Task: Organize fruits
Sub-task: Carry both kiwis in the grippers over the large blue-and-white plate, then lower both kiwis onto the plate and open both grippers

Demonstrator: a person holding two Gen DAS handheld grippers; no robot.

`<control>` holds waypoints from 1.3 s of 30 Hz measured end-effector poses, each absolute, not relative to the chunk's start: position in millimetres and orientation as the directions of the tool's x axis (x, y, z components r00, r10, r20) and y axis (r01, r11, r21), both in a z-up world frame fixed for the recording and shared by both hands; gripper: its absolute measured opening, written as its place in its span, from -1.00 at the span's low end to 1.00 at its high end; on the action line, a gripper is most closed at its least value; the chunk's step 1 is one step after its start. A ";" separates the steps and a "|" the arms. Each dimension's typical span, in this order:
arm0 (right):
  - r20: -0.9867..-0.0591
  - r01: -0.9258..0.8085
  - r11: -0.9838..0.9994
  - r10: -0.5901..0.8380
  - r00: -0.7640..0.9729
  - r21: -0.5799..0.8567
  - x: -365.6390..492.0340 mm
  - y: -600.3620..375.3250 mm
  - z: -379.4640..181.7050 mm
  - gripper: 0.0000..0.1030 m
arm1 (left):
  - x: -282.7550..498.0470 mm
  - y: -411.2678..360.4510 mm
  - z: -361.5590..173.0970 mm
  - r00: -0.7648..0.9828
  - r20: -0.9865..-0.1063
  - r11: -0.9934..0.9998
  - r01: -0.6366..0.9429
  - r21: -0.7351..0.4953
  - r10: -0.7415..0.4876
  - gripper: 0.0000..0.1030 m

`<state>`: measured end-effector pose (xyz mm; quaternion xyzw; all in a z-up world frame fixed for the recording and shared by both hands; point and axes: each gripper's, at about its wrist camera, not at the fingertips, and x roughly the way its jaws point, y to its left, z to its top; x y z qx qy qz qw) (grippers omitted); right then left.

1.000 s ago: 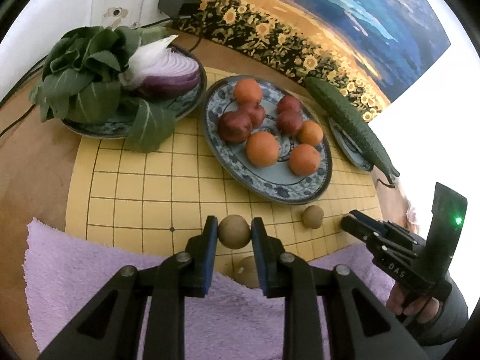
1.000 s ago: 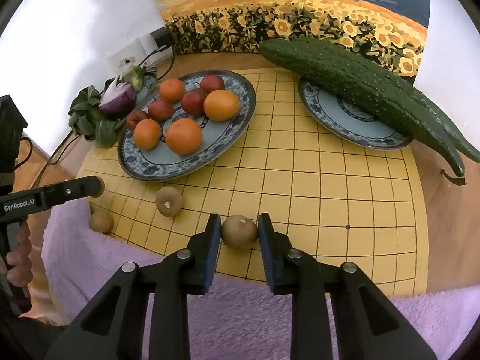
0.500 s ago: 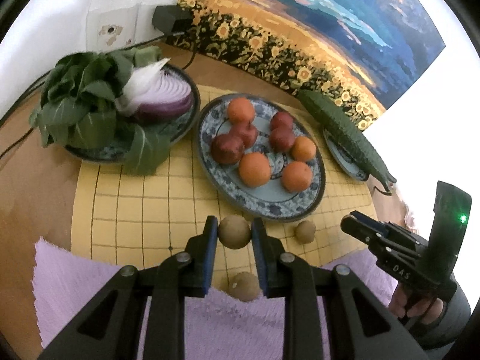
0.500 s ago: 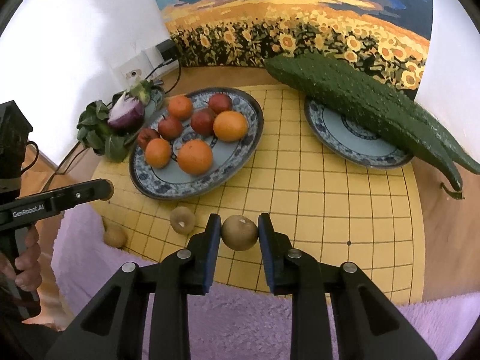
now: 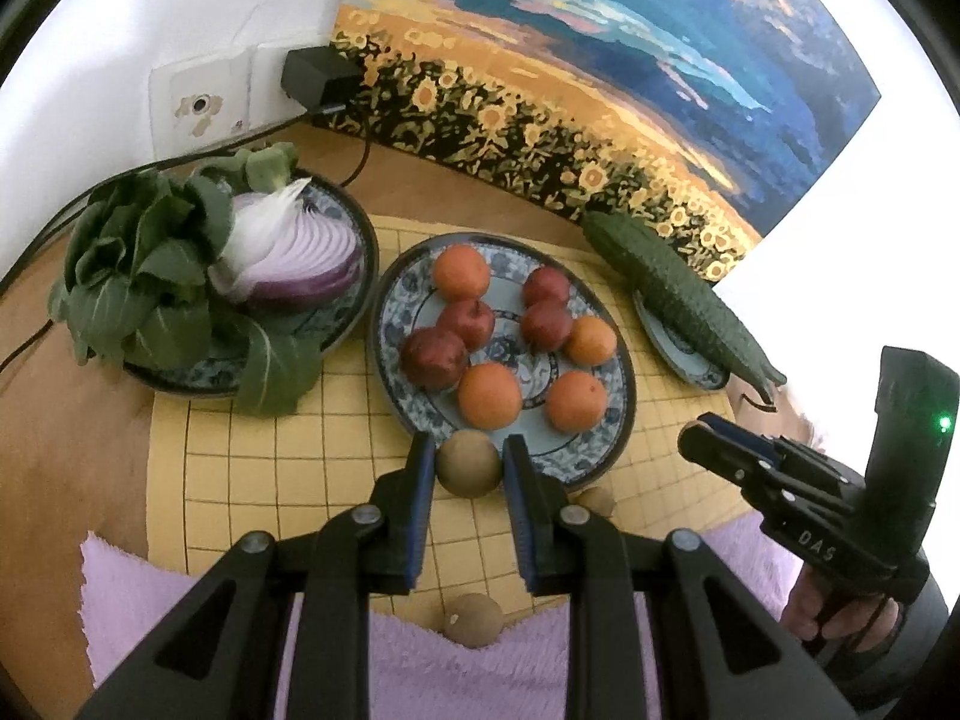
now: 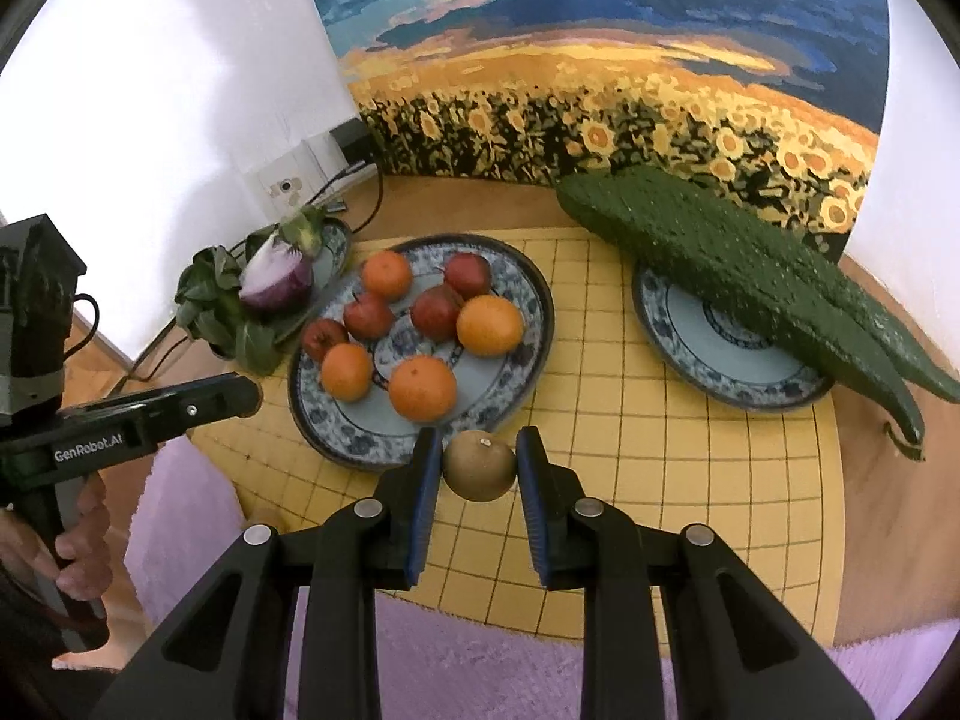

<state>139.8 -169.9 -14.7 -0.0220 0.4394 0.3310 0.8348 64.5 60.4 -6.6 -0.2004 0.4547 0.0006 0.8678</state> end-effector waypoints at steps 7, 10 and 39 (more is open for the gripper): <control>-0.739 -0.592 0.765 0.547 0.394 0.251 144.2 -160.3 -9.0 -0.48 | 71.8 63.5 -0.9 0.604 -0.777 0.922 -0.177 -0.345 -0.175 -0.54; -0.733 -0.599 0.761 0.552 0.397 0.249 146.5 -156.9 -6.5 -0.48 | 74.5 64.5 1.0 0.610 -0.773 0.924 -0.172 -0.341 -0.172 -0.54; -0.729 -0.609 0.741 0.579 0.365 0.284 188.7 -116.2 -22.5 -0.48 | 122.2 52.7 -8.3 0.593 -0.779 0.939 -0.107 -0.328 -0.204 -0.53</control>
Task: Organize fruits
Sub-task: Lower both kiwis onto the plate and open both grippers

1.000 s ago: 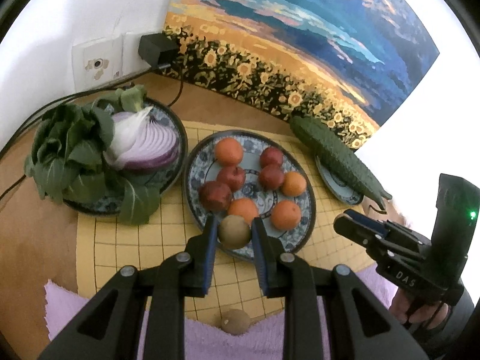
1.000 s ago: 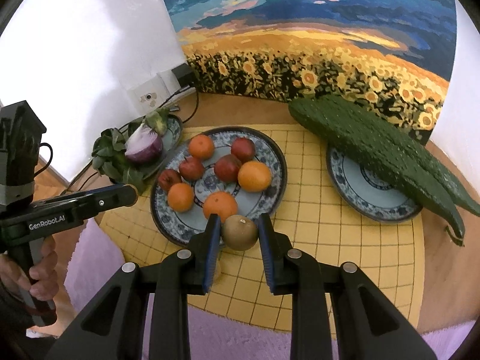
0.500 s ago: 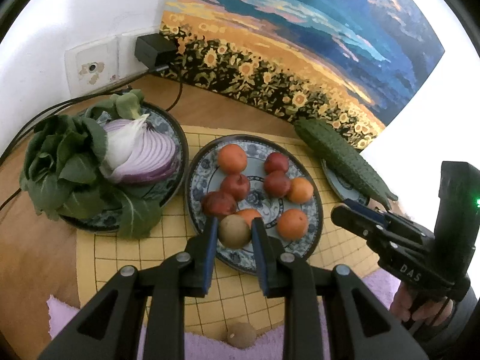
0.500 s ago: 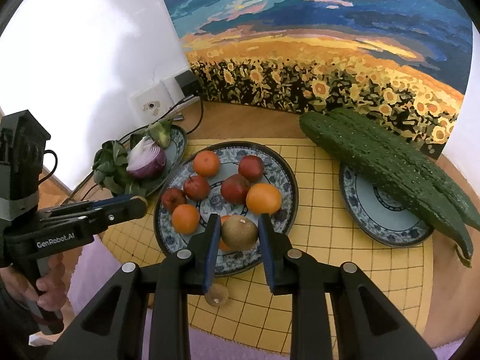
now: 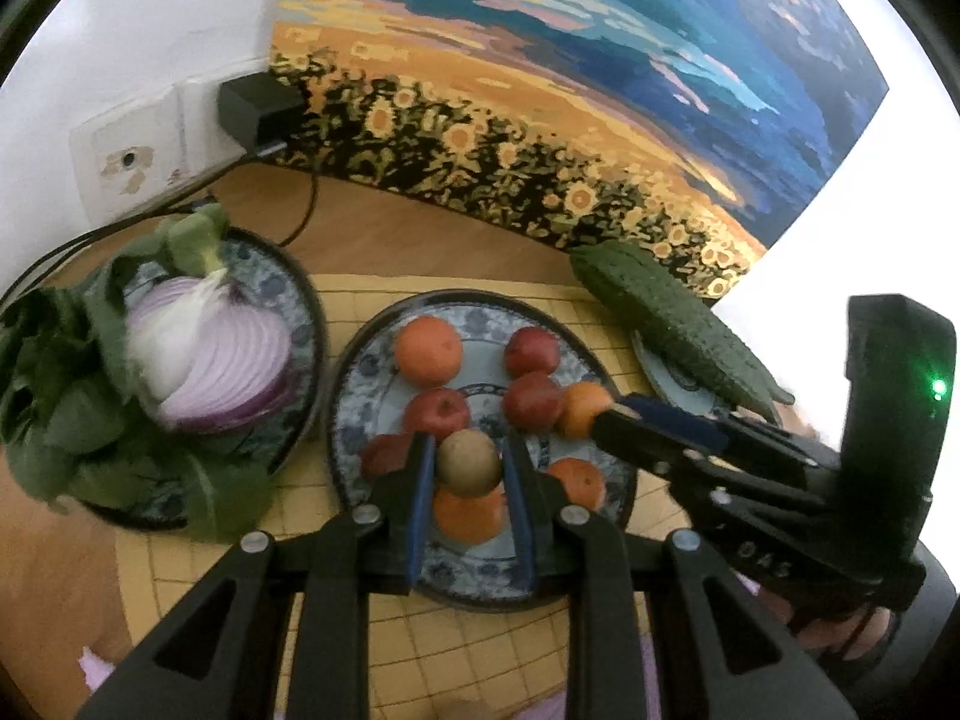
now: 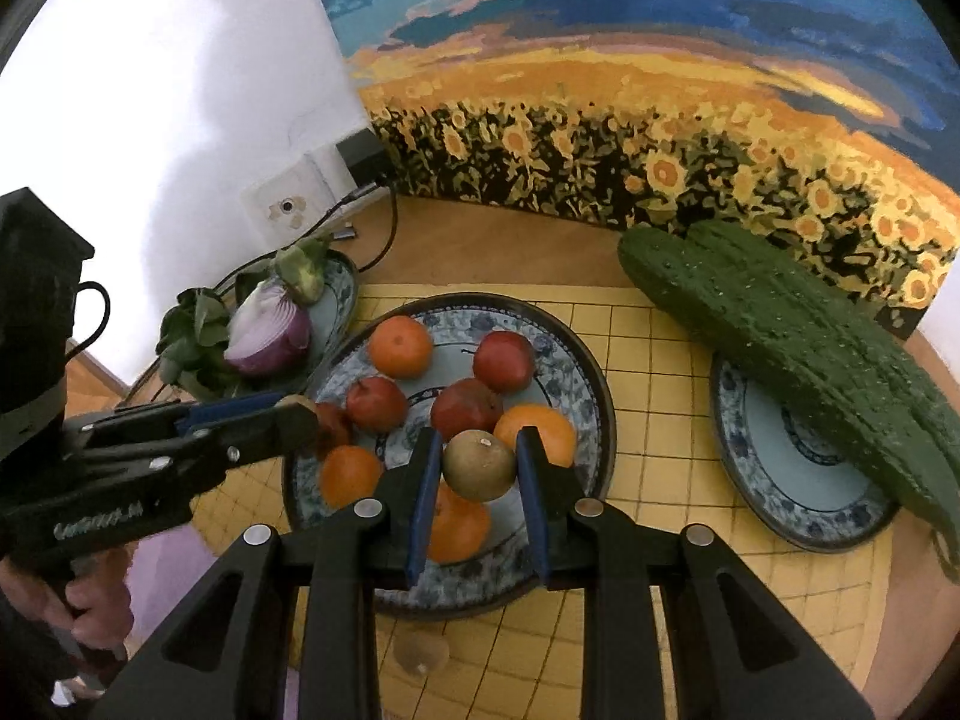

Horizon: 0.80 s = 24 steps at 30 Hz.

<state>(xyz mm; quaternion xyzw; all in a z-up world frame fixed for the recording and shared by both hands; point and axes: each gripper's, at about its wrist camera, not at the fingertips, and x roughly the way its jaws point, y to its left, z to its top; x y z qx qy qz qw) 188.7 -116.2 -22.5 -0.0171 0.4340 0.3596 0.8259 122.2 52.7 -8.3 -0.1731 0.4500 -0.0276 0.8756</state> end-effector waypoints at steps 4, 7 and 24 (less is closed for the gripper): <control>-0.732 -0.617 0.730 0.587 0.345 0.294 190.1 -109.5 -26.8 -0.48 | 128.9 47.1 -12.5 0.586 -0.783 0.942 -0.096 -0.323 -0.209 -0.53; -0.735 -0.631 0.722 0.587 0.340 0.285 187.9 -104.2 -27.2 -0.48 | 132.7 45.9 -15.2 0.578 -0.787 0.940 -0.097 -0.328 -0.215 -0.54; -0.717 -0.596 0.739 0.597 0.361 0.315 189.7 -110.9 -15.6 0.27 | 120.5 59.8 5.3 0.632 -0.761 0.944 -0.141 -0.299 -0.147 -0.04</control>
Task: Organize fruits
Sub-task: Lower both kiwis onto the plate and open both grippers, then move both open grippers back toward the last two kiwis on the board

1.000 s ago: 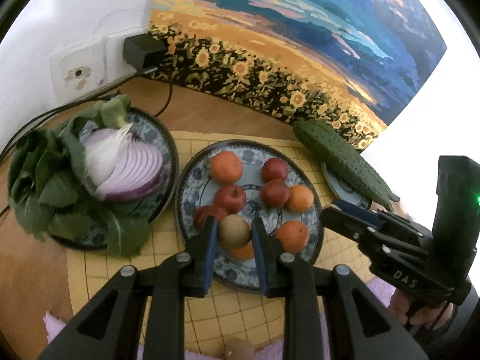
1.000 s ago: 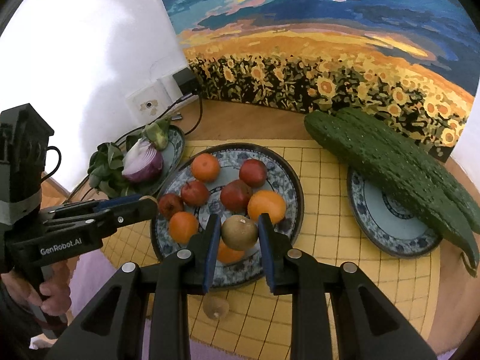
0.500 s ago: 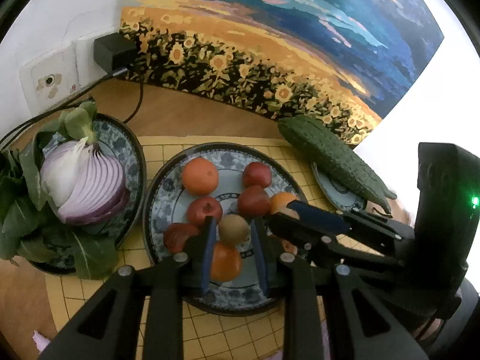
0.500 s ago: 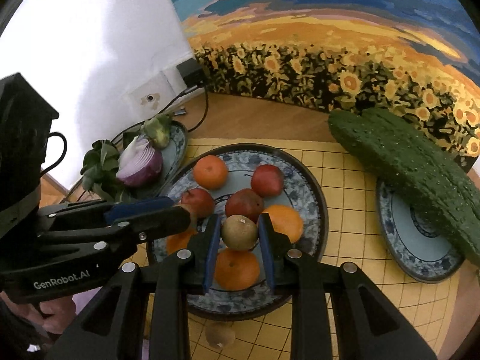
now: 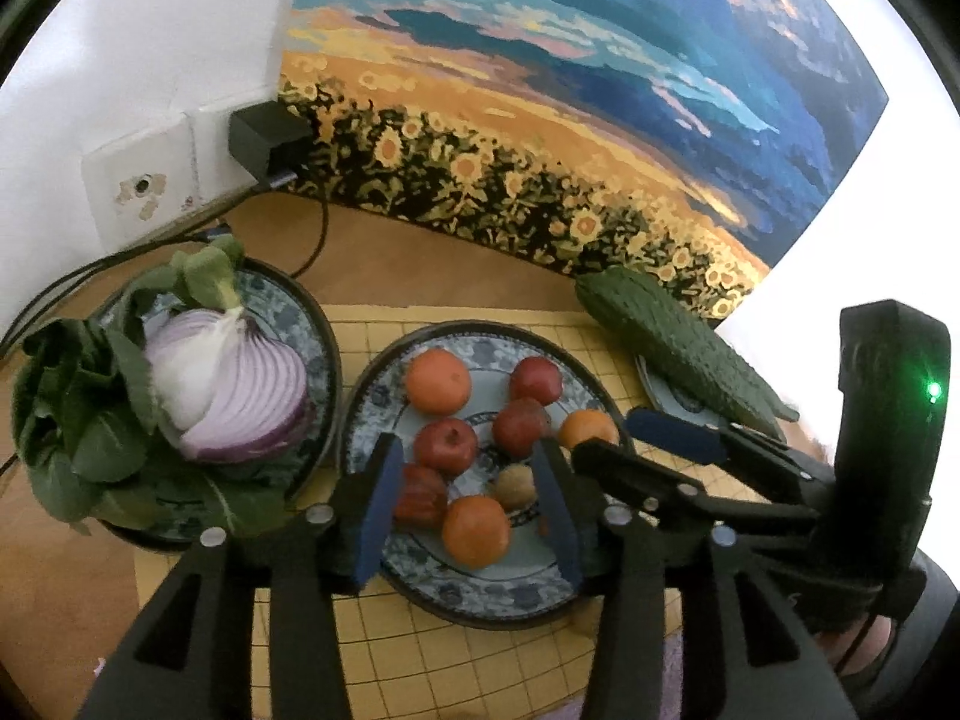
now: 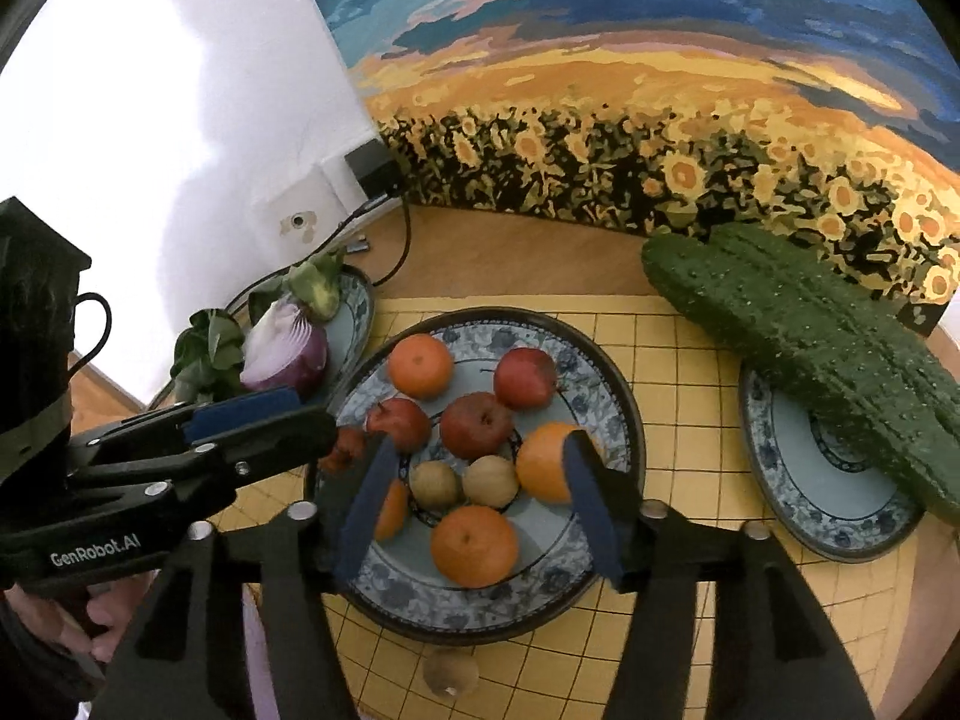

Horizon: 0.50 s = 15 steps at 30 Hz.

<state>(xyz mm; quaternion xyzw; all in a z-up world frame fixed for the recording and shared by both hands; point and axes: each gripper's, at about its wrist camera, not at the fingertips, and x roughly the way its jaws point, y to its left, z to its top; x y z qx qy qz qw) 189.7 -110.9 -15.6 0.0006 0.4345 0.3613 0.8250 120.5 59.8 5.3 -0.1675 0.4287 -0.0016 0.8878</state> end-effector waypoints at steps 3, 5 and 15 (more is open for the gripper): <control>-0.716 -0.598 0.740 0.594 0.367 0.308 188.3 -112.4 -12.6 0.36 | 117.6 62.8 9.9 0.643 -0.754 0.943 -0.152 -0.296 -0.134 0.11; -0.718 -0.598 0.742 0.591 0.368 0.304 187.6 -112.6 -12.0 0.39 | 116.4 63.9 12.6 0.647 -0.753 0.944 -0.160 -0.289 -0.121 0.21; -0.714 -0.613 0.731 0.598 0.364 0.299 175.8 -112.0 -5.9 0.44 | 107.9 65.6 22.7 0.665 -0.742 0.951 -0.168 -0.261 -0.086 0.78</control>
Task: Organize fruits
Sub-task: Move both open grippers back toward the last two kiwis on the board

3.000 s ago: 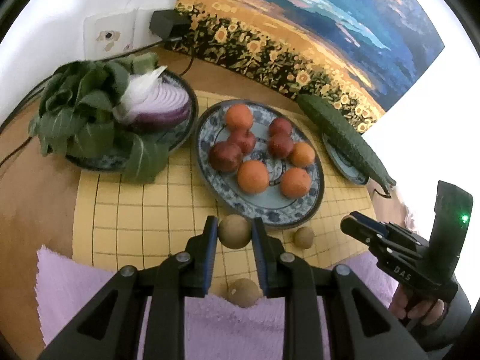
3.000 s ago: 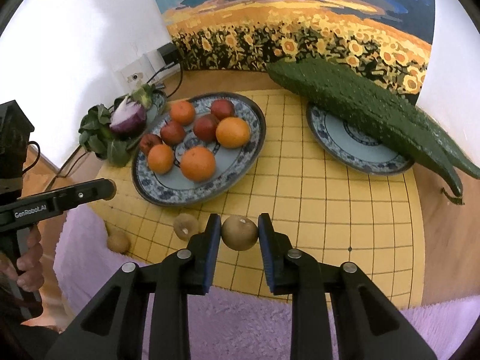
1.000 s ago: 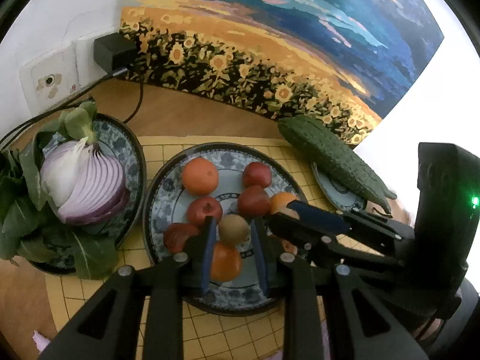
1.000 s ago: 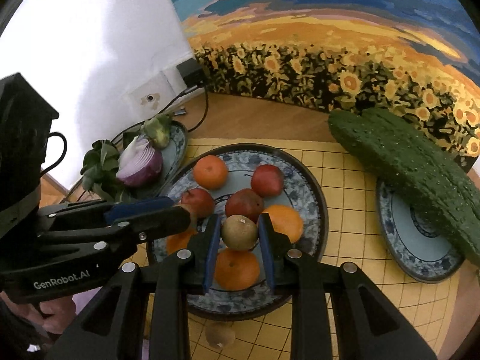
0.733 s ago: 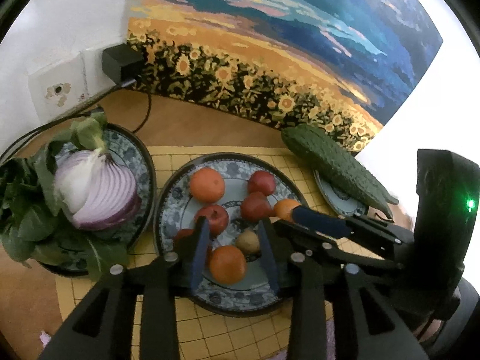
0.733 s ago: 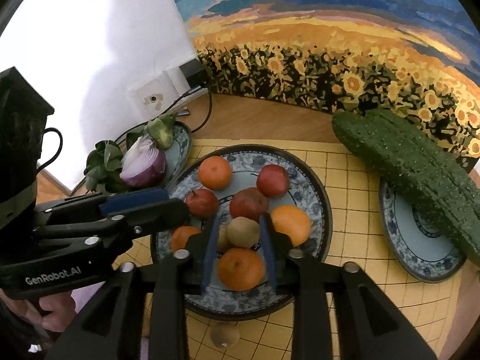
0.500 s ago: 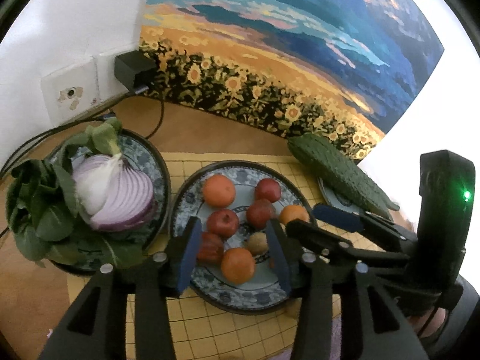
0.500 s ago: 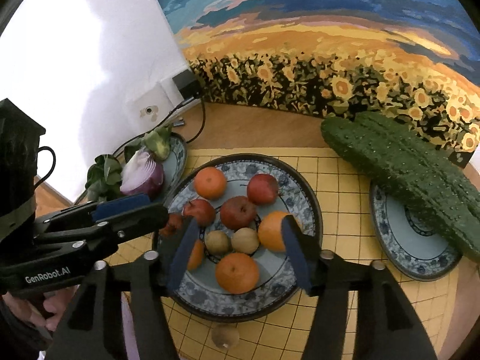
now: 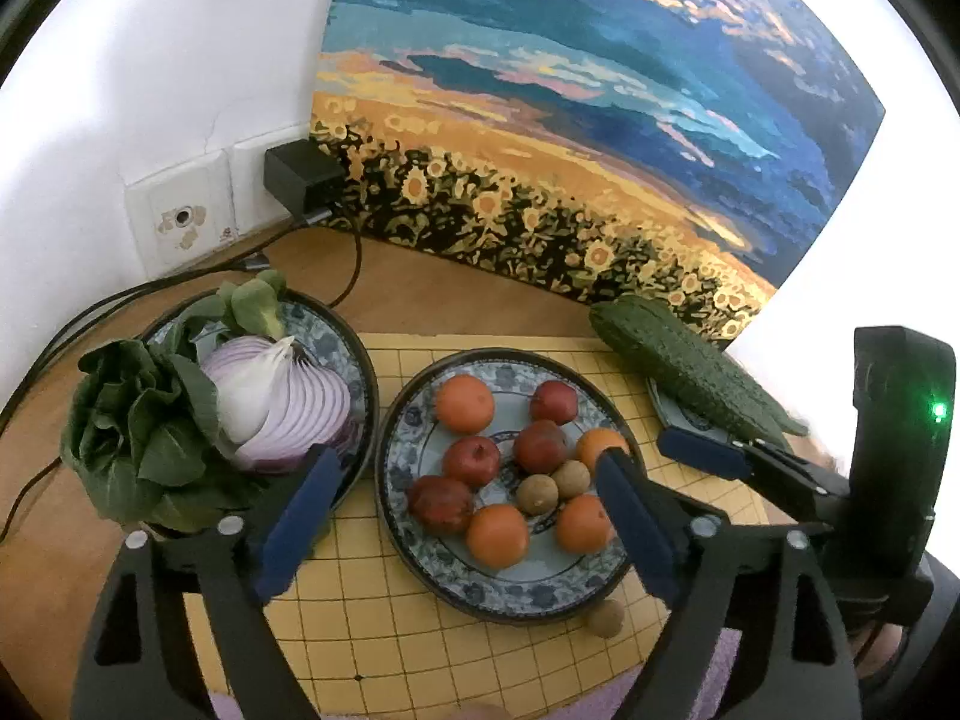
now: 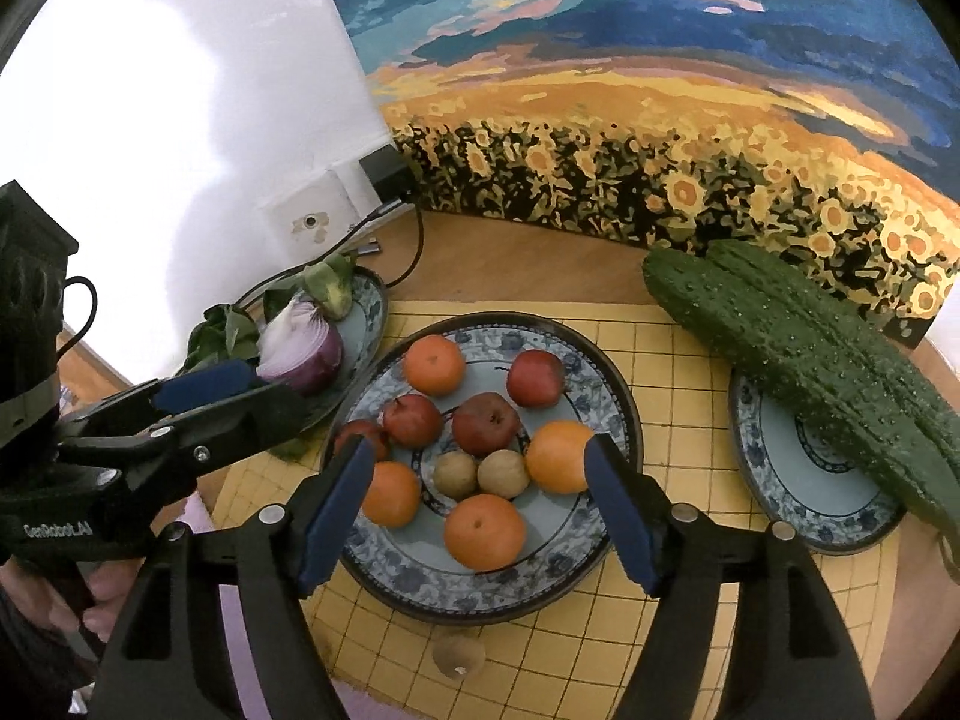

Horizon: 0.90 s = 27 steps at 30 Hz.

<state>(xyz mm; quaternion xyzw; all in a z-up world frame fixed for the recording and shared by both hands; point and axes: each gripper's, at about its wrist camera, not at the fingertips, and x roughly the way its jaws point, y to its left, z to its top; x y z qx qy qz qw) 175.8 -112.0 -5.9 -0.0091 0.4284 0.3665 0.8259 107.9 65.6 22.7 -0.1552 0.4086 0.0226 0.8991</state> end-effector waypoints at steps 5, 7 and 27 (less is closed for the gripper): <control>-0.713 -0.616 0.732 0.595 0.370 0.291 170.7 -112.2 -1.5 0.44 | 103.3 66.3 25.4 0.671 -0.737 0.948 -0.174 -0.266 -0.084 0.85; -0.714 -0.615 0.733 0.594 0.372 0.290 168.6 -113.2 0.2 0.44 | 100.5 65.6 25.7 0.673 -0.736 0.949 -0.180 -0.260 -0.074 0.90; -0.701 -0.604 0.738 0.601 0.384 0.302 158.0 -121.8 6.7 0.44 | 77.0 61.1 23.6 0.660 -0.745 0.943 -0.183 -0.276 -0.090 1.00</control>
